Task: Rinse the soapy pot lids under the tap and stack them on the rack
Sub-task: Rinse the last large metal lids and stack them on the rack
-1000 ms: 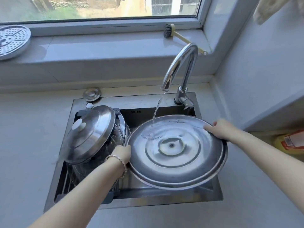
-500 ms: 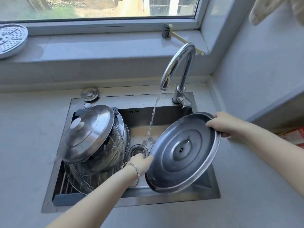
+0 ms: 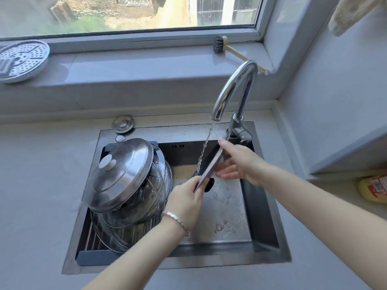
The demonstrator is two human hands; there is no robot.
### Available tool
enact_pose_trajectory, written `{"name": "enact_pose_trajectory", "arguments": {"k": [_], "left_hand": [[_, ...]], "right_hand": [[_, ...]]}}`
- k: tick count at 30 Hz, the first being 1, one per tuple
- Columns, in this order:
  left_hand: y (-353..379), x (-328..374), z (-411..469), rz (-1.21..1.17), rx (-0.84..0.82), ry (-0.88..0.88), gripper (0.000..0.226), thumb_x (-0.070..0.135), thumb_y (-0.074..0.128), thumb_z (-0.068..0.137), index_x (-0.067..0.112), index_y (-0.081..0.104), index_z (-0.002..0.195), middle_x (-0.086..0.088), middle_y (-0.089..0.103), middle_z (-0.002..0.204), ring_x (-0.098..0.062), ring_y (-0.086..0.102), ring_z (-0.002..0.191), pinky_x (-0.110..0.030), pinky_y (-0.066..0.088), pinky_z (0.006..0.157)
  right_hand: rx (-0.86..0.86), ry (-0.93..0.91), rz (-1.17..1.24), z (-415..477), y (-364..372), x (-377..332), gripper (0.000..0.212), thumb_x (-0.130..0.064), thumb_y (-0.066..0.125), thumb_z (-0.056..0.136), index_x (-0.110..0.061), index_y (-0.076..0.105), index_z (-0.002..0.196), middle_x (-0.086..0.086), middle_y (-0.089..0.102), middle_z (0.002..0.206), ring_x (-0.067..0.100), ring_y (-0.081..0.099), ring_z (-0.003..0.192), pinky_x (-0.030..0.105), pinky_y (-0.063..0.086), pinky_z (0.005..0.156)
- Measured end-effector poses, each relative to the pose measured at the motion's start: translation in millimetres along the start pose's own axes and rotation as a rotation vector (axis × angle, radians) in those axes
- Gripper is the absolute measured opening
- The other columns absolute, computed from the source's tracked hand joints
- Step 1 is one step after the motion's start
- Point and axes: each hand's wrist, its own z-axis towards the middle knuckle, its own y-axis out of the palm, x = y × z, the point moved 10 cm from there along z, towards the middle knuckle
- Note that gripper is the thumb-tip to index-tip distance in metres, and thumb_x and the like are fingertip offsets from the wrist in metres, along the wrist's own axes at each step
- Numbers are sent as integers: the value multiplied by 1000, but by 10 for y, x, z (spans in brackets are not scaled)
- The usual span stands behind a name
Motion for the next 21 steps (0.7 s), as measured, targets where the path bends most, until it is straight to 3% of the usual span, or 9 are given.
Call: {"name": "enact_pose_trajectory", "arguments": {"k": [3,5,7,8,11,13,18,20,21], "left_hand": [[-238,-373,93,-291,154,-203,39,31,44,95,15,53,61,7,50,47,-10,45,44,-26,35,47],[-335,-777,117,-421,255,-427,38,43,43,92,12,50,72,-6,45,59,-15,41,58,-26,32,60],[-364,-1028,55,-499,313,-586,47,57,38,89,13,49,76,-7,39,59,-17,37,58,-29,31,60],[-361,-1057,28,-495,329,-616,55,62,33,87,11,49,73,-5,37,56,-18,35,55,-29,29,56],[-340,-904,28,-563,351,-581,62,63,28,85,10,53,65,-4,46,57,-20,46,60,-28,36,58],[-304,-835,40,-616,349,-551,53,55,31,90,14,55,65,-6,55,67,-21,53,72,-33,43,70],[-350,-895,23,-571,349,-485,64,73,33,61,15,49,81,-11,42,66,-22,38,64,-32,34,60],[-352,-885,59,-627,352,-486,65,73,36,60,12,51,76,-10,48,64,-23,43,68,-32,37,62],[-357,-880,96,-664,350,-496,63,70,38,66,8,53,68,-8,54,57,-22,49,66,-31,42,62]], "right_hand": [[137,-68,99,120,-121,151,29,-33,33,100,-13,49,85,18,66,93,24,67,73,33,57,66],[364,-149,-8,168,-320,260,24,-25,33,98,-15,54,90,14,63,109,23,62,93,37,52,85],[469,-308,-173,77,-251,188,28,-22,34,98,-16,56,115,5,55,126,17,50,119,26,37,100],[421,-401,-248,29,-48,119,34,-21,34,99,-14,49,128,3,47,137,14,40,129,19,27,105],[124,-627,-539,-95,908,-50,61,-42,25,97,-10,16,148,0,9,157,11,2,145,20,-1,114],[146,-652,-756,-6,1163,-115,80,-59,10,86,-11,-1,149,-1,-10,157,13,-15,144,27,-13,114],[330,-272,-552,661,635,-287,65,-46,21,98,-12,3,150,7,-3,158,17,-7,145,35,-6,117],[329,-301,-590,612,727,-294,64,-44,19,97,-11,4,149,8,-3,158,17,-8,145,35,-8,117],[297,-444,-663,460,921,-357,65,-46,16,95,-12,5,149,6,-3,158,17,-8,145,34,-10,116]]}}
